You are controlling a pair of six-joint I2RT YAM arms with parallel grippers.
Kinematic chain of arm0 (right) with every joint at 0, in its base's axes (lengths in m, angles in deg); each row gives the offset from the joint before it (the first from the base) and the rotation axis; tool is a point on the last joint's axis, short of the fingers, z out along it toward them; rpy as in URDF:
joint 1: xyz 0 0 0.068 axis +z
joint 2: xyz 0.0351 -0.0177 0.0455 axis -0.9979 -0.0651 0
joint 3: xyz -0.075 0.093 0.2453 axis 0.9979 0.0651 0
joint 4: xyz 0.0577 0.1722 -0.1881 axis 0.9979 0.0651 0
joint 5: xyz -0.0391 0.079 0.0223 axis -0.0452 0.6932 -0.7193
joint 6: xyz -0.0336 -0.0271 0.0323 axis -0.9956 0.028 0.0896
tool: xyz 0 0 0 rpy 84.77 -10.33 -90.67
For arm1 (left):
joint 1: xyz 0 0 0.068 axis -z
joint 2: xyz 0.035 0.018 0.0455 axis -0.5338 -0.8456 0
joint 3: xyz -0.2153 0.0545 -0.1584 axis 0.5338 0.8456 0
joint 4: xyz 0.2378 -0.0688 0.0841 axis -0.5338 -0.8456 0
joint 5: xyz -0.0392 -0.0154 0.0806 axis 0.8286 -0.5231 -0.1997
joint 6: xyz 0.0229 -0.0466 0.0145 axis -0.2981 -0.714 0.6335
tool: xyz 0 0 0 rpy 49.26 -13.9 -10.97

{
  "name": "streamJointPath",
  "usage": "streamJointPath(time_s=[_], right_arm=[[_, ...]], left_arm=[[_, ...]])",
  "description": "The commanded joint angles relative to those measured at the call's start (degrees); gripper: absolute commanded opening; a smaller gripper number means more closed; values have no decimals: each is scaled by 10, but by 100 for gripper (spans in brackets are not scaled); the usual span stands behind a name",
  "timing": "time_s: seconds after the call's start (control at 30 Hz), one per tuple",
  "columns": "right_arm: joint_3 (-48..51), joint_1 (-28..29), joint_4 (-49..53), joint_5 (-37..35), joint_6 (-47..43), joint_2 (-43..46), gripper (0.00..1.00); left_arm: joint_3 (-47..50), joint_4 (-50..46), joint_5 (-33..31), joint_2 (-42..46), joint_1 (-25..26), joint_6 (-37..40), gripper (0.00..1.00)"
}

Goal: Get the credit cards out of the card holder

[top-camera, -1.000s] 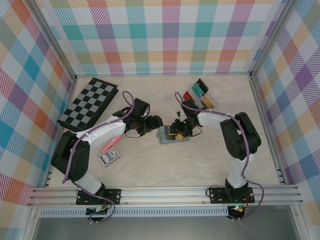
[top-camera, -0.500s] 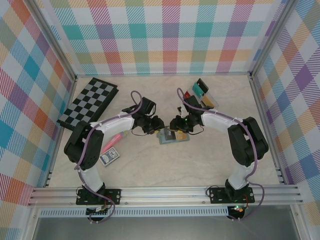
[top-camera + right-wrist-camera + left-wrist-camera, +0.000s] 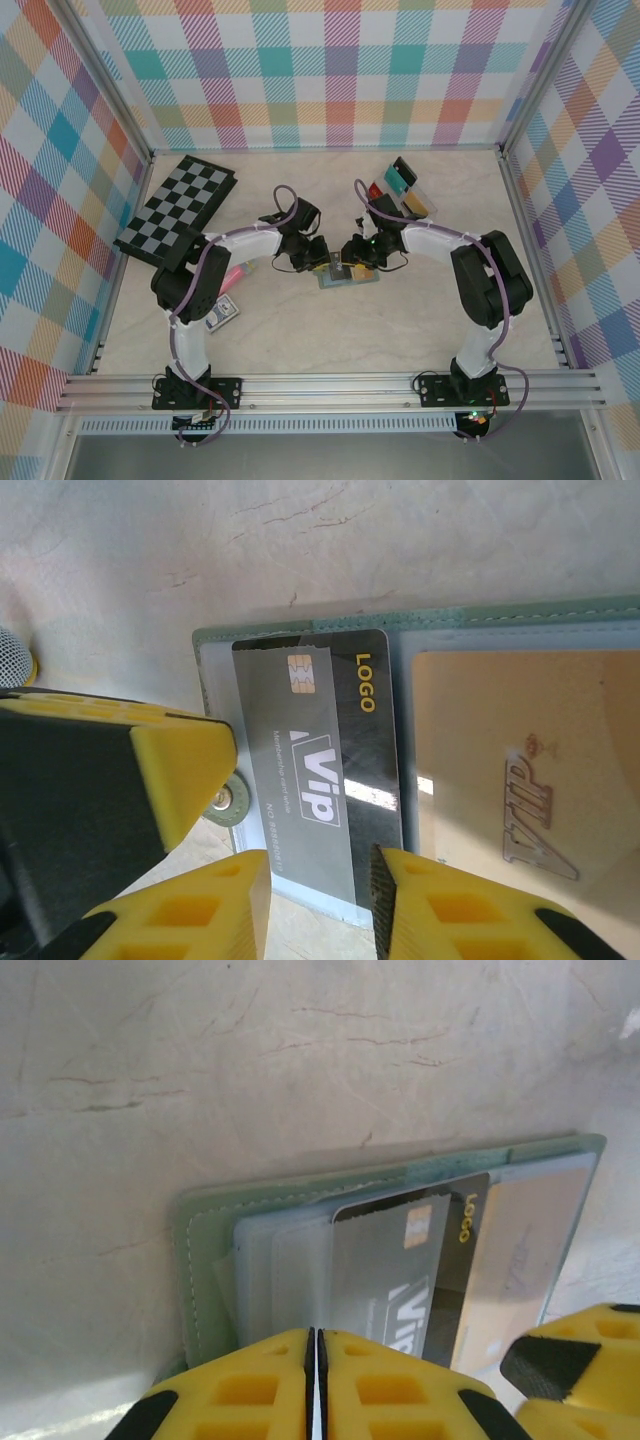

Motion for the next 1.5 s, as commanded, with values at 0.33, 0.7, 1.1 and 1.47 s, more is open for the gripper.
streamJointPath(time_s=[0.33, 0.7, 1.1, 1.47], right_arm=[[5, -8, 4, 23, 4, -33, 29], [-2, -9, 2, 58, -15, -53, 30], [-15, -10, -16, 114, -21, -55, 21], [3, -25, 19, 40, -34, -23, 3]], left_arm=[[11, -30, -27, -11, 6, 16, 8], [21, -20, -22, -18, 5, 16, 7], [30, -17, -22, -17, 6, 13, 8], [30, -31, -33, -14, 5, 28, 11]])
